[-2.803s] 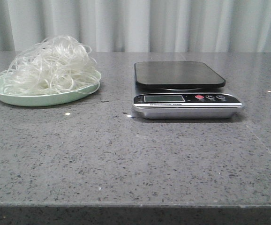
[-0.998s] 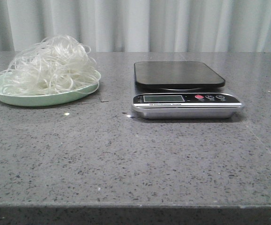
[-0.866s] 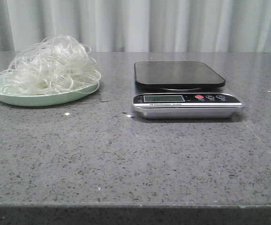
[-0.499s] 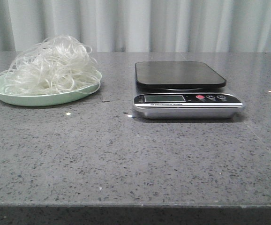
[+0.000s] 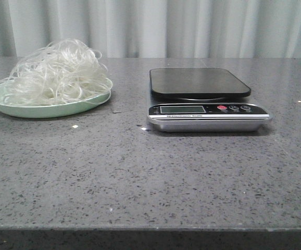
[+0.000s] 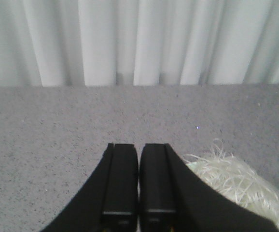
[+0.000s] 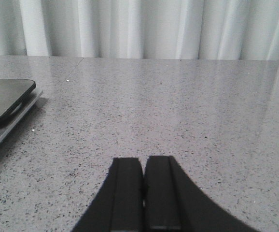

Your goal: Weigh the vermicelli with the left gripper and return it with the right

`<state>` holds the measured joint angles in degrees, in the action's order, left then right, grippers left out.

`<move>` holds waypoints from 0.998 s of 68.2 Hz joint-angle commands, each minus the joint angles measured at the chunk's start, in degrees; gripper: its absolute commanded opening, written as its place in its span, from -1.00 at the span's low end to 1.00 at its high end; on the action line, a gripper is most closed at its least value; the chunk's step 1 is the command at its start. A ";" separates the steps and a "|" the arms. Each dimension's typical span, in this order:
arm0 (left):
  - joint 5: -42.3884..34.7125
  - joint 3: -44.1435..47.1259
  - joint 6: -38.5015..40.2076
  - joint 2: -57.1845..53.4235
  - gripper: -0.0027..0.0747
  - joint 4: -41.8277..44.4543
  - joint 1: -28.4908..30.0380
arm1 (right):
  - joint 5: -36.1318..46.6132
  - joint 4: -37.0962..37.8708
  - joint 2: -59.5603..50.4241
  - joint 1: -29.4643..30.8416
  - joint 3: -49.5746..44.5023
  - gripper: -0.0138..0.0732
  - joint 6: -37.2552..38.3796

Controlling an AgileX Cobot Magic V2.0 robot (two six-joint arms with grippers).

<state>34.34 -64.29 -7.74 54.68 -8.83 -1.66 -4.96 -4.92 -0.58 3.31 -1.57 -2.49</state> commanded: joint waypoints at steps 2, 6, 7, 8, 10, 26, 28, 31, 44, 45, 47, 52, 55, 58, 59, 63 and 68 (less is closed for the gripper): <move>0.33 -5.58 -3.28 4.66 -0.31 -3.59 -1.68 | 4.17 0.14 -0.95 0.47 0.44 -0.34 -0.34; 1.82 -7.40 -3.93 7.19 -0.12 -5.21 -2.63 | 4.17 0.14 -0.95 0.47 0.44 -0.34 -0.34; 2.76 -8.34 -4.45 8.40 -0.01 -6.00 -2.98 | 4.17 0.14 -0.95 0.47 0.44 -0.34 -0.34; 2.76 -8.34 -4.45 8.40 -0.01 -6.00 -2.98 | 4.17 0.14 -0.95 0.47 0.44 -0.34 -0.34; 3.79 -9.31 -5.03 9.57 0.11 -6.68 -3.55 | 4.17 0.14 -0.95 0.47 0.44 -0.34 -0.34; 9.10 -16.06 -5.97 17.60 0.75 -7.76 -8.25 | 4.00 0.14 -0.95 0.47 0.44 -0.34 -0.34; 9.60 -16.88 -5.97 18.64 0.76 -7.85 -8.88 | 3.94 0.14 -0.95 0.47 0.44 -0.34 -0.34; 10.61 -18.39 -6.07 21.17 0.76 -7.85 -11.04 | 3.82 0.14 -0.95 0.47 0.44 -0.34 -0.34; 14.27 -21.85 -6.43 29.90 0.76 -7.48 -17.10 | 3.82 0.14 -0.95 0.47 0.44 -0.34 -0.34; 14.27 -21.99 -6.43 30.19 0.76 -7.37 -17.28 | 3.82 0.14 -0.95 0.47 0.44 -0.34 -0.34; 14.27 -21.98 -6.43 31.33 0.76 -6.94 -18.05 | 3.82 0.14 -0.95 0.47 0.44 -0.34 -0.34; 14.27 -21.98 -6.43 34.33 0.76 -4.94 -19.04 | 3.82 0.14 -0.95 0.47 0.44 -0.34 -0.34; 14.27 -21.98 -6.43 36.08 0.76 -3.97 -19.55 | 3.82 0.14 -0.95 0.47 0.44 -0.34 -0.34; 14.15 -21.98 -6.43 37.45 0.76 -3.38 -19.56 | 3.82 0.14 -0.95 0.47 0.44 -0.34 -0.34; 14.15 -21.98 -6.43 38.07 0.76 -3.16 -19.56 | 3.82 0.14 -0.95 0.47 0.44 -0.34 -0.34; 14.15 -21.98 -6.31 39.57 0.76 -2.44 -19.56 | 3.82 0.14 -0.95 0.47 0.44 -0.34 -0.34; 13.83 -21.98 -5.42 41.06 0.76 -0.57 -19.56 | 3.82 0.14 -0.95 0.47 0.44 -0.34 -0.34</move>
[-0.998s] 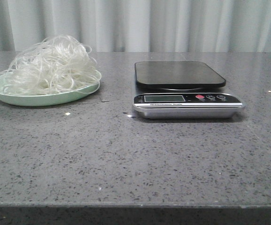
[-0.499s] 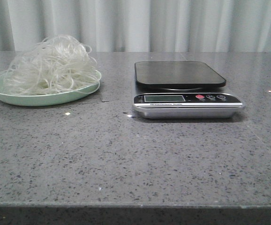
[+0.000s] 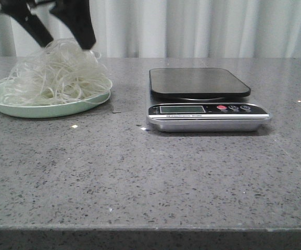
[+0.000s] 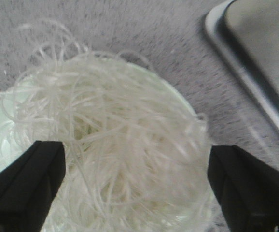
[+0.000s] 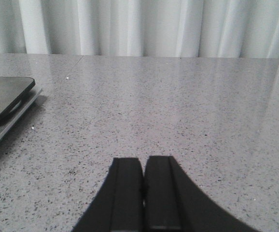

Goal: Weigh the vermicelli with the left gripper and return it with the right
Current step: 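Lower the left gripper into the vermicelli pile and close it, then lift the vermicelli with the left gripper and carry it over the scale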

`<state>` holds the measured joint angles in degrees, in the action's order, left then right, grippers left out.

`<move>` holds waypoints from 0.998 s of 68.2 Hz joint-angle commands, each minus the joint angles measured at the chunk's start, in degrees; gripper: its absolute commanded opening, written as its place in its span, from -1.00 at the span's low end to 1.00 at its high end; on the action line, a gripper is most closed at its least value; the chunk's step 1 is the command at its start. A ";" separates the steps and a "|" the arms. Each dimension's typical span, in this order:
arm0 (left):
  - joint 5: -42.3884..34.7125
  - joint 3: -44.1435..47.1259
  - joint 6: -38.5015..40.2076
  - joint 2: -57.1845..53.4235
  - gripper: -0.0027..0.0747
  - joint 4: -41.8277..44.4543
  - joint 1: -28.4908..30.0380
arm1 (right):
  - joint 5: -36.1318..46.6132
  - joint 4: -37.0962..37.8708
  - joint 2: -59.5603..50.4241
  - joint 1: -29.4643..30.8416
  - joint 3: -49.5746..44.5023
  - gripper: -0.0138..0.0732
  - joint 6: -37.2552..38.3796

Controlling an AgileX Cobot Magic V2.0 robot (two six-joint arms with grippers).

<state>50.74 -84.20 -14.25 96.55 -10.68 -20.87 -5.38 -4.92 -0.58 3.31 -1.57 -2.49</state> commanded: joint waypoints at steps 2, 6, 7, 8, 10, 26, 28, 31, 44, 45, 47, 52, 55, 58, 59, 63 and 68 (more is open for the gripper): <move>-2.62 -2.07 1.08 -0.28 0.76 1.61 -0.35 | 4.23 0.14 -0.95 0.47 0.44 -0.34 -0.34; -2.62 -2.07 1.08 0.76 0.75 1.61 -0.35 | 4.23 0.14 -0.95 0.47 0.44 -0.34 -0.34; -2.62 -2.07 1.08 1.19 0.75 1.61 -0.35 | 4.23 0.14 -0.95 0.47 0.44 -0.34 -0.34; -2.62 -2.07 1.08 1.50 0.75 1.61 -0.35 | 4.23 0.14 -0.95 0.47 0.44 -0.34 -0.34; -2.62 -2.07 1.08 1.88 0.75 1.37 -0.35 | 4.23 0.14 -0.95 0.47 0.44 -0.34 -0.34; -0.94 -2.07 1.08 3.16 0.41 0.71 -0.35 | 4.23 0.14 -0.95 0.47 0.44 -0.34 -0.34; -0.77 -2.07 1.08 3.16 0.30 0.71 -0.35 | 4.23 0.14 -0.95 0.47 0.44 -0.34 -0.34; -0.48 -2.07 1.08 3.16 0.11 0.81 -0.35 | 4.23 0.14 -0.95 0.47 0.44 -0.34 -0.34; 0.39 -2.07 1.08 3.16 -0.57 2.25 -0.35 | 4.23 0.14 -0.95 0.47 0.44 -0.34 -0.34; 0.39 -2.07 1.08 3.16 -0.57 2.25 -0.35 | 4.23 0.14 -0.95 0.47 0.44 -0.34 -0.34; 0.39 -2.07 1.08 3.16 -0.55 2.51 -0.35 | 4.23 0.14 -0.95 0.47 0.44 -0.34 -0.34; 0.39 -2.07 1.08 3.16 -0.56 3.13 -0.35 | 4.23 0.14 -0.95 0.47 0.44 -0.34 -0.34; 0.89 -2.29 1.08 3.16 -0.56 3.21 -0.35 | 4.23 0.14 -0.95 0.47 0.44 -0.34 -0.34; 1.39 -2.59 1.08 3.16 -0.56 3.36 -0.35 | 4.23 0.14 -0.95 0.47 0.44 -0.34 -0.34; 1.81 -2.77 1.08 3.16 -0.56 3.52 -0.35 | 4.23 0.14 -0.95 0.47 0.44 -0.34 -0.34; 3.16 -3.79 1.08 3.16 -0.56 3.89 -0.35 | 4.23 0.14 -0.95 0.47 0.44 -0.34 -0.34; 4.94 -5.63 1.08 2.86 -0.57 4.33 -0.35 | 4.23 0.14 -0.95 0.47 0.44 -0.34 -0.34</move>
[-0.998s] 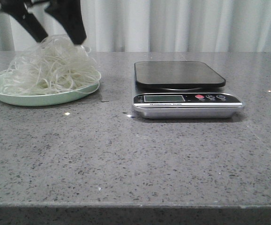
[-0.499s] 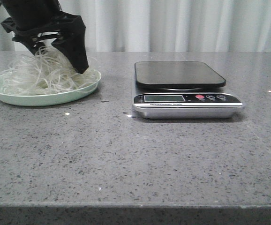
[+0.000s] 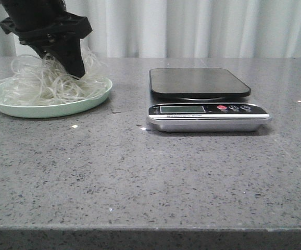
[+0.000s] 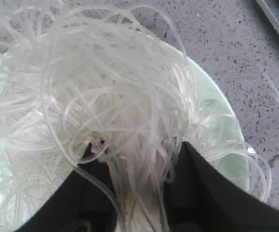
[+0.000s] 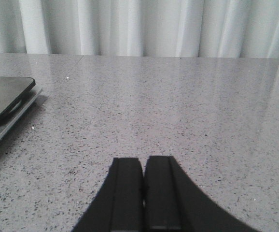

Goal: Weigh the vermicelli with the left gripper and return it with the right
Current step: 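Lift the vermicelli with the left gripper and carry it over the scale, then lower the vermicelli onto the scale pan and open the left gripper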

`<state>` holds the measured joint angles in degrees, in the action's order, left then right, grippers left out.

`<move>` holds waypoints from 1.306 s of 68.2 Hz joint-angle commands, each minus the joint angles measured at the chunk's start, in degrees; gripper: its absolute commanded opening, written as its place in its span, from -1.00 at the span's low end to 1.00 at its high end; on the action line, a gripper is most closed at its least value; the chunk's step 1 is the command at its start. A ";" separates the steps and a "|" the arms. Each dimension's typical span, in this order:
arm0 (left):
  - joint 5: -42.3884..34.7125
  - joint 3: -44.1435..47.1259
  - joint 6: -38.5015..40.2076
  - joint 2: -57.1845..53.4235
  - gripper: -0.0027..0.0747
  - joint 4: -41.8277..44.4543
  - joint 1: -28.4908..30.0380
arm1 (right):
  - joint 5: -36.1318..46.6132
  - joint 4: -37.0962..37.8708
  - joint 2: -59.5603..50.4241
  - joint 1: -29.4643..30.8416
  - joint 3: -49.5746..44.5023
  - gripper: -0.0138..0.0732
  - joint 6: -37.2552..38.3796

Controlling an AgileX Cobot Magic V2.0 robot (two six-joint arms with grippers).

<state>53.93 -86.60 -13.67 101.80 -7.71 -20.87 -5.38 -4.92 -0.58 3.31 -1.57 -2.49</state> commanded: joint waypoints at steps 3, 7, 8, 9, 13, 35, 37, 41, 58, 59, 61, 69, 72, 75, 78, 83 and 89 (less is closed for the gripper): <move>2.50 -4.63 0.50 -3.01 -0.57 1.92 -0.35 | 4.23 0.14 -0.95 0.47 0.44 -0.34 -0.34; 3.31 -6.55 0.50 -3.79 -0.57 2.22 -0.35 | 4.23 0.14 -0.95 0.47 0.44 -0.34 -0.34; 3.66 -7.08 0.50 -4.06 -0.57 2.22 -0.35 | 4.23 0.14 -0.95 0.47 0.44 -0.34 -0.34; 3.89 -7.92 0.50 -4.27 -0.57 2.22 -0.35 | 4.23 0.14 -0.95 0.47 0.44 -0.34 -0.34; 4.87 -9.97 0.50 -5.11 -0.57 2.30 -0.35 | 4.23 0.14 -0.95 0.47 0.44 -0.34 -0.34; 8.55 -25.31 0.50 -7.30 -0.57 1.40 -2.09 | 4.23 0.14 -0.95 0.47 0.44 -0.34 -0.34; 8.66 -26.58 0.50 -7.30 -0.57 1.16 -3.08 | 4.23 0.14 -0.95 0.47 0.44 -0.34 -0.34; 8.37 -28.55 0.50 -7.19 -0.57 1.17 -5.04 | 4.23 0.14 -0.95 0.47 0.44 -0.34 -0.34; 2.53 -29.46 0.50 -5.78 -0.57 1.17 -15.18 | 4.23 0.14 -0.95 0.47 0.44 -0.34 -0.34; 2.23 -29.46 0.50 -5.66 -0.57 1.17 -15.77 | 4.23 0.14 -0.95 0.47 0.44 -0.34 -0.34; 1.62 -29.46 0.50 -4.92 -0.57 1.17 -16.94 | 4.23 0.14 -0.95 0.47 0.44 -0.34 -0.34; -1.28 -29.46 0.50 -1.51 -0.57 1.17 -21.09 | 4.23 0.14 -0.95 0.47 0.44 -0.34 -0.34; -2.20 -29.46 0.50 -0.28 -0.57 1.17 -21.99 | 4.23 0.14 -0.95 0.47 0.44 -0.34 -0.34; -3.18 -29.46 0.50 1.00 -0.57 1.17 -22.75 | 4.23 0.14 -0.95 0.47 0.44 -0.34 -0.34; -3.79 -29.46 0.50 2.47 -0.57 1.17 -23.21 | 4.23 0.14 -0.95 0.47 0.44 -0.34 -0.34; -4.67 -29.46 0.50 4.50 -0.57 1.17 -23.35 | 4.23 0.14 -0.95 0.47 0.44 -0.34 -0.34; -5.10 -29.46 0.50 6.83 -0.57 1.17 -23.35 | 4.23 0.14 -0.95 0.47 0.44 -0.34 -0.34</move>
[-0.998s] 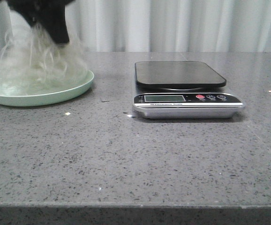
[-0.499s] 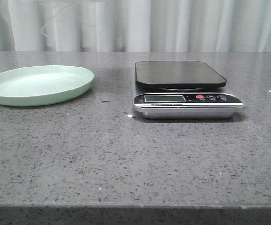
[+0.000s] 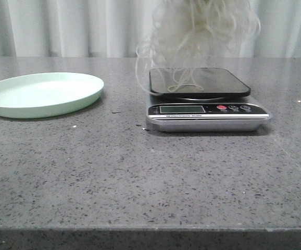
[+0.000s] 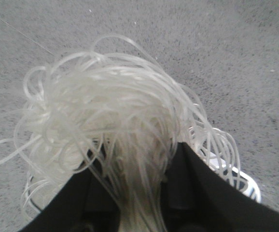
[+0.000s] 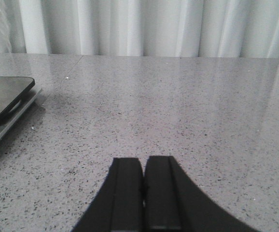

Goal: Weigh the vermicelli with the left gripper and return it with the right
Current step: 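Lower the vermicelli onto the scale pan and open the left gripper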

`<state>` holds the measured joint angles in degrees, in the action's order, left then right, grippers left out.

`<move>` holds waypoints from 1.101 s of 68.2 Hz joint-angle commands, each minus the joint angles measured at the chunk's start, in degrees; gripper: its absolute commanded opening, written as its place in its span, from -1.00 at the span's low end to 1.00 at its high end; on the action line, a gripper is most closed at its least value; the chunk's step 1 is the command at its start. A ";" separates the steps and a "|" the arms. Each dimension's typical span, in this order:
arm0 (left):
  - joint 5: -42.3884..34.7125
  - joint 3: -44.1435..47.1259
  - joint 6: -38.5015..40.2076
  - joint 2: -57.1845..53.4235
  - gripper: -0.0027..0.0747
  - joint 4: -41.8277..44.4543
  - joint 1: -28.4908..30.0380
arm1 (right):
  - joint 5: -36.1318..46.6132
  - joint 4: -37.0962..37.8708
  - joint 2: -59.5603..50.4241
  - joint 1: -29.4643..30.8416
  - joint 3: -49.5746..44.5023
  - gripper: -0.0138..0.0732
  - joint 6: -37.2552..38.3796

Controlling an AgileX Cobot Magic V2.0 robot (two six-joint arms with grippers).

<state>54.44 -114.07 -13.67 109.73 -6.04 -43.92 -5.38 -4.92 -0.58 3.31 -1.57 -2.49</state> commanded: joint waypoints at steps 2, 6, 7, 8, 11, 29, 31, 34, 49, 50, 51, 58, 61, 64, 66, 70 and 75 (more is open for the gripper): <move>-5.62 -1.99 0.50 -0.36 -0.57 -0.51 -0.30 | 4.23 0.14 -0.95 0.47 0.44 -0.34 -0.34; -5.62 -1.99 0.50 0.79 -0.57 -0.41 -0.18 | 4.23 0.14 -0.95 0.47 0.44 -0.34 -0.34; -5.62 -1.99 0.50 1.24 -0.57 -0.41 -0.18 | 4.23 0.14 -0.95 0.47 0.44 -0.34 -0.34; -5.51 -1.99 0.50 1.52 -0.57 -0.41 -0.18 | 4.23 0.14 -0.95 0.47 0.44 -0.34 -0.34; -5.43 -1.99 0.50 2.36 -0.57 0.09 -0.18 | 4.23 0.14 -0.95 0.47 0.44 -0.34 -0.34; -3.31 -1.99 0.50 4.35 -0.57 0.94 -0.09 | 4.23 0.14 -0.95 0.47 0.44 -0.34 -0.34; -3.15 -1.99 0.50 4.35 -0.57 1.14 -0.09 | 4.23 0.14 -0.95 0.47 0.44 -0.34 -0.34; -3.04 -1.99 0.50 4.35 -0.57 1.39 -0.06 | 4.23 0.14 -0.95 0.47 0.44 -0.34 -0.34; -0.84 -2.08 0.50 4.24 -0.11 1.43 0.04 | 4.23 0.14 -0.95 0.47 0.44 -0.34 -0.34; -0.84 -2.08 0.50 4.24 -0.11 1.43 0.04 | 4.23 0.14 -0.95 0.47 0.44 -0.34 -0.34; -0.43 -2.20 0.50 4.24 0.00 1.43 0.04 | 4.23 0.14 -0.95 0.47 0.44 -0.34 -0.34; 1.52 -3.70 0.50 4.24 0.29 1.43 0.04 | 4.24 0.14 -0.95 0.47 0.44 -0.33 -0.34; 2.61 -5.09 0.50 4.24 0.41 1.43 0.04 | 4.24 0.14 -0.95 0.47 0.44 -0.33 -0.34; 3.39 -6.22 0.50 4.24 0.47 1.43 0.04 | 4.24 0.14 -0.95 0.47 0.44 -0.33 -0.34; 4.10 -7.18 0.50 4.24 0.50 1.43 0.04 | 4.24 0.14 -0.95 0.47 0.44 -0.33 -0.34; 6.06 -9.64 0.50 4.24 0.54 1.43 0.04 | 4.24 0.14 -0.95 0.47 0.44 -0.33 -0.34; 9.32 -12.70 0.50 4.24 0.54 1.43 0.04 | 4.24 0.14 -0.95 0.47 0.44 -0.33 -0.34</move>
<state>62.13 -121.55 -13.67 117.34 -4.16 -43.91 -5.38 -4.92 -0.58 3.31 -1.57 -2.49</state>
